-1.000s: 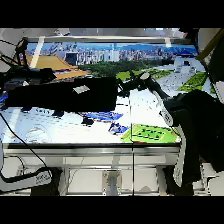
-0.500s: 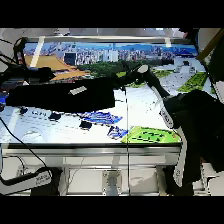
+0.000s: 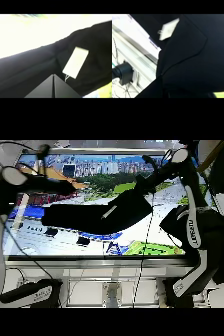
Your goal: Fold the clothes and pants, and hang the long-sleeved shirts on hangers.
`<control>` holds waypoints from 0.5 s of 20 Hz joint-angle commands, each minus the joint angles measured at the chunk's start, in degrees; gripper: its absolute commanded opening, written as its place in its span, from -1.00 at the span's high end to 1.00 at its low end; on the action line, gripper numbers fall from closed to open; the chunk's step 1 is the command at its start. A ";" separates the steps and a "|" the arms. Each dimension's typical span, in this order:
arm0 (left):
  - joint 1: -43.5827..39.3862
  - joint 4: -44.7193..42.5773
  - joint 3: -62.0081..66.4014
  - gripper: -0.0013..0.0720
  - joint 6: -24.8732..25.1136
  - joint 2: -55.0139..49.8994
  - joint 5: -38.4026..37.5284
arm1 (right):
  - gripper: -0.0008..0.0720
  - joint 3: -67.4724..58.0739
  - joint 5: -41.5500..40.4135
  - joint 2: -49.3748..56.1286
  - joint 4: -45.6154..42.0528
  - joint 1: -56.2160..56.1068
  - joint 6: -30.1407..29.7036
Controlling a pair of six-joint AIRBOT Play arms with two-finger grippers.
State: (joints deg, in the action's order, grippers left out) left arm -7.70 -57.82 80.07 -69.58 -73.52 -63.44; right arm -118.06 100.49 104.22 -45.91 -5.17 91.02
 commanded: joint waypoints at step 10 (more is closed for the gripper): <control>-27.34 -1.92 0.00 0.95 -6.14 -25.75 18.16 | 0.94 -0.07 2.91 -4.94 -2.27 0.26 1.46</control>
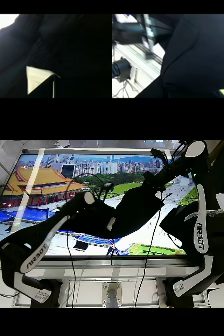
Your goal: Fold the clothes and pants, and hang the long-sleeved shirts on hangers.
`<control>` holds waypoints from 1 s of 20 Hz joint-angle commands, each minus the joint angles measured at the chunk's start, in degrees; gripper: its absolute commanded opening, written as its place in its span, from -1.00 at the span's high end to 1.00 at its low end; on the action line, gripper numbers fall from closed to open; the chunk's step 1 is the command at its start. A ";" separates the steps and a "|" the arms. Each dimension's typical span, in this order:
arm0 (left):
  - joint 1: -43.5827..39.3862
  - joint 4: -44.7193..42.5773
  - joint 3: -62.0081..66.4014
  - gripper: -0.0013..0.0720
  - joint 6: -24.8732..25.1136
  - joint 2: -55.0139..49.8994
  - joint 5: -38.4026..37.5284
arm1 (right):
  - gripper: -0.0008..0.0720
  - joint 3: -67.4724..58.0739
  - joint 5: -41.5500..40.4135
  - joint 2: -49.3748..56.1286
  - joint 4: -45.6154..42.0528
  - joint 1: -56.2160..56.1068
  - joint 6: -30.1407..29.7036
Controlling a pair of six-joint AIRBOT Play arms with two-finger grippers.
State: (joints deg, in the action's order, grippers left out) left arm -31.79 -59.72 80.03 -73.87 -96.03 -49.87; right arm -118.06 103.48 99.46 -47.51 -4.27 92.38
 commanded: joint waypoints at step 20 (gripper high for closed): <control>24.20 -19.80 0.04 0.95 -1.81 29.27 -19.39 | 0.94 3.63 -43.98 3.93 -18.62 -36.54 6.14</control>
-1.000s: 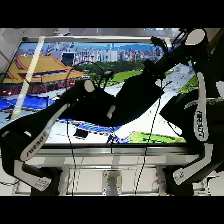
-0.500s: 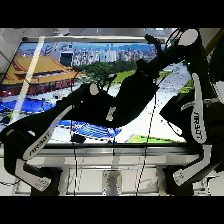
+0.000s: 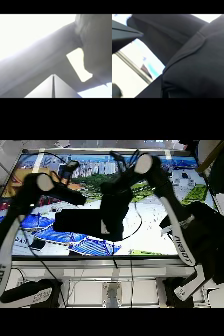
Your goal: Fold the clothes and pants, and hang the long-sleeved shirts on hangers.
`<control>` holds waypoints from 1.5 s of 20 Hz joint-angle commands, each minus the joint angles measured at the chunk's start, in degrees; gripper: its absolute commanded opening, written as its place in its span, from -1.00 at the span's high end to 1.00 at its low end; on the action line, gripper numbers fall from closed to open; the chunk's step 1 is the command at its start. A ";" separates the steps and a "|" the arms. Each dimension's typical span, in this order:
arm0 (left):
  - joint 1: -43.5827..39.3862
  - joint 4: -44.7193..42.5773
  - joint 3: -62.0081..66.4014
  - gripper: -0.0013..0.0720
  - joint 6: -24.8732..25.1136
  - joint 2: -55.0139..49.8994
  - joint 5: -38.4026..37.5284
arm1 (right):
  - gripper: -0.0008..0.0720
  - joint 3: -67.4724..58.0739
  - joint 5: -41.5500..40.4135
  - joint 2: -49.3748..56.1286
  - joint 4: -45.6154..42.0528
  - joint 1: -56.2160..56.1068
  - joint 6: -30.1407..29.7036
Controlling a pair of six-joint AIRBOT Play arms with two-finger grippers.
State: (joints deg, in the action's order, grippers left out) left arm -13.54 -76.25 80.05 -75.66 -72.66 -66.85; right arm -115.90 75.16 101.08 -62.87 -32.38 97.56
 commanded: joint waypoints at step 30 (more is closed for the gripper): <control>23.32 -3.04 0.02 0.95 -3.23 12.94 -5.09 | -0.99 22.77 -8.28 18.10 36.06 11.72 -11.56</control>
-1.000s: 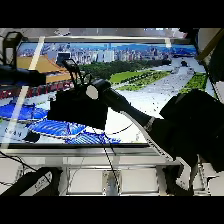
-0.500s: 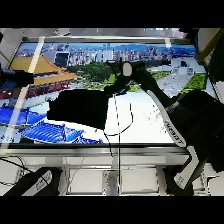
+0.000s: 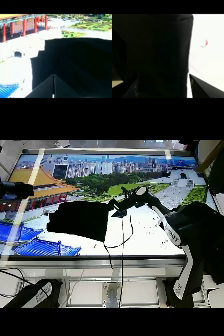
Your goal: Fold the clothes and pants, and hang the long-sleeved shirts on hangers.
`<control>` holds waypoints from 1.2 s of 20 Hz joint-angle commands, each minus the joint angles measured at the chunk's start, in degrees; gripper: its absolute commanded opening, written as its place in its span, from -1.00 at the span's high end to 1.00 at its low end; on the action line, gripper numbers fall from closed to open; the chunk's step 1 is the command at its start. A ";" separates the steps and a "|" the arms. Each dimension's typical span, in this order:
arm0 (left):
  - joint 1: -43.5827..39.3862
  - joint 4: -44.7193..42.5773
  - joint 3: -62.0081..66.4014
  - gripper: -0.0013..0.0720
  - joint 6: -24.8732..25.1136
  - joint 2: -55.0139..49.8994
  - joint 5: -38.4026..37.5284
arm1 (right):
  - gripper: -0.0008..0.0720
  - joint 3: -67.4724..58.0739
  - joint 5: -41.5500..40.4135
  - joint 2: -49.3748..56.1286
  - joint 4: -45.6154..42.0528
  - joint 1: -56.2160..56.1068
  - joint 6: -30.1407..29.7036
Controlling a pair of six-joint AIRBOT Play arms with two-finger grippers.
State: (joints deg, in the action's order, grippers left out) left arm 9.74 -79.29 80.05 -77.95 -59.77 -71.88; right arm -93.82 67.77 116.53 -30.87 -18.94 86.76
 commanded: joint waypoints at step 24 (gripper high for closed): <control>0.02 0.00 0.02 0.95 -0.92 0.07 -1.68 | 0.94 -21.55 24.35 -12.41 -25.83 25.44 0.98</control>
State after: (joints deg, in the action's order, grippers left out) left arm 9.74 -79.29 80.05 -78.89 -59.70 -73.80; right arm -113.69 84.58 109.01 -49.58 -3.49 87.44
